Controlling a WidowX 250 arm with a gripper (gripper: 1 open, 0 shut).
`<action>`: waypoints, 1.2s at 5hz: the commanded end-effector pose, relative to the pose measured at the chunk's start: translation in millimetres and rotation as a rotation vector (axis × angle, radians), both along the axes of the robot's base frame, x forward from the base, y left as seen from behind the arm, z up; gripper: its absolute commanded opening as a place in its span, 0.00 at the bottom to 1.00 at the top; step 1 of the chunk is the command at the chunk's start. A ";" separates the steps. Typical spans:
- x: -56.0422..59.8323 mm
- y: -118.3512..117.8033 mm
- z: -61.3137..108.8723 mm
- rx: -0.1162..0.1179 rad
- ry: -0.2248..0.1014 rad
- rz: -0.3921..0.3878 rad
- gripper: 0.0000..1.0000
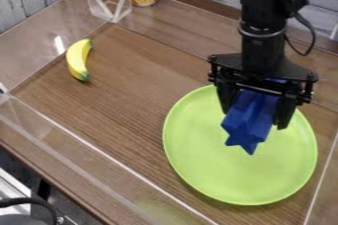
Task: Put the blue object in the green plate
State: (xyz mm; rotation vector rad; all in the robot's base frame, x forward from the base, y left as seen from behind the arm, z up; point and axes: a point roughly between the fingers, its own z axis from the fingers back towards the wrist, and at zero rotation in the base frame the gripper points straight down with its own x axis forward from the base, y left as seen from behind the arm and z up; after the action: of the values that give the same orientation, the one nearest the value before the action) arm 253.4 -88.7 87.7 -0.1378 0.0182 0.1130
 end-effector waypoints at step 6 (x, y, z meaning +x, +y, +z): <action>10.7 1.3 9.7 0.002 -0.038 0.022 1.00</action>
State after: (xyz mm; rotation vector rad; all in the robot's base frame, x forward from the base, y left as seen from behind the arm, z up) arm 253.2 -87.3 84.7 -0.1260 0.0291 0.1307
